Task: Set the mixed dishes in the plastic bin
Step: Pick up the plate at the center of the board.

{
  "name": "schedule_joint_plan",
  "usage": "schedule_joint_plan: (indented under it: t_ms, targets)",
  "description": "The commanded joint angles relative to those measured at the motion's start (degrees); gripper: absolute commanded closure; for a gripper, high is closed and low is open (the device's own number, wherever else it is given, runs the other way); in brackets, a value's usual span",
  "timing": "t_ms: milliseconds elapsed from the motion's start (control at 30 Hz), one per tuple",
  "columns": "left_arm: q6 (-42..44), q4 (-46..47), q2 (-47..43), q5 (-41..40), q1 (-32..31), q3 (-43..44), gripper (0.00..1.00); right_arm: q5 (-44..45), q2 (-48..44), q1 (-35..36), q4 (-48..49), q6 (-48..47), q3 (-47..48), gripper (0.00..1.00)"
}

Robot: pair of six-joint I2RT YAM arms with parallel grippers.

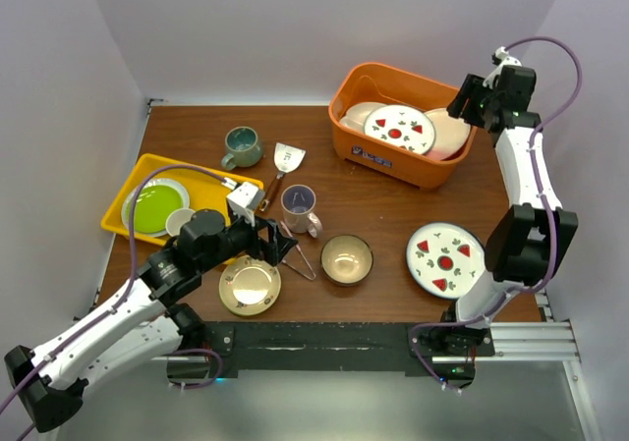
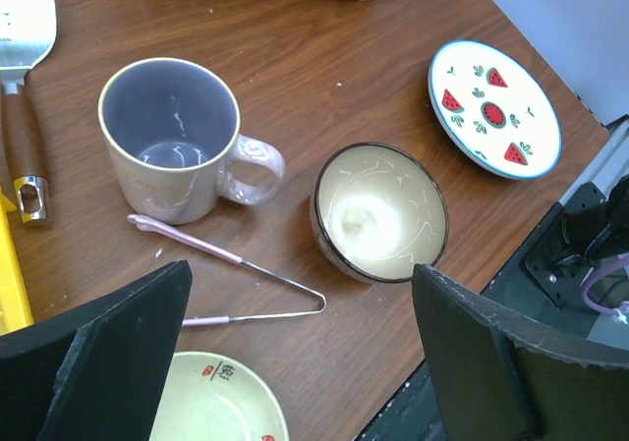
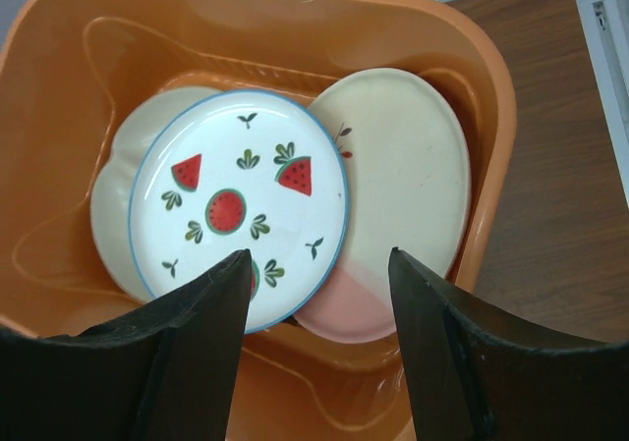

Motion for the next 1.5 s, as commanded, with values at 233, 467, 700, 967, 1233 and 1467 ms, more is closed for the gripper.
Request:
schedule_joint_plan:
  t_ms: [233,467,700,967,1233,1467]
  targets:
    - [-1.31,-2.91,6.17,4.70,0.06,5.61,0.07,-31.36,-19.57,-0.06,-1.69,-21.13,-14.03,0.36]
    - [-2.37,-6.24,11.79,-4.50,-8.18,9.21,0.08,-45.53,-28.36,-0.06,-9.59,-33.50,-22.22,0.33]
    - [-7.63,-8.27,19.70,-14.01,-16.10,11.68,0.10,-53.36,-32.32,-0.24,-19.27,-44.16,-29.60,0.33]
    - [-8.96,-4.93,25.07,-17.18,-20.94,13.26,0.10,-45.12,-33.30,-0.24,-29.62,-56.80,-28.21,0.30]
    - [-7.47,-1.69,23.06,-16.93,-21.03,10.89,0.09,-37.55,-28.46,-2.35,-43.79,-72.45,-26.79,0.29]
    - [-4.22,5.78,26.11,-12.18,-21.03,15.71,0.09,-32.54,-27.58,-2.61,-41.52,-70.12,-30.49,0.29]
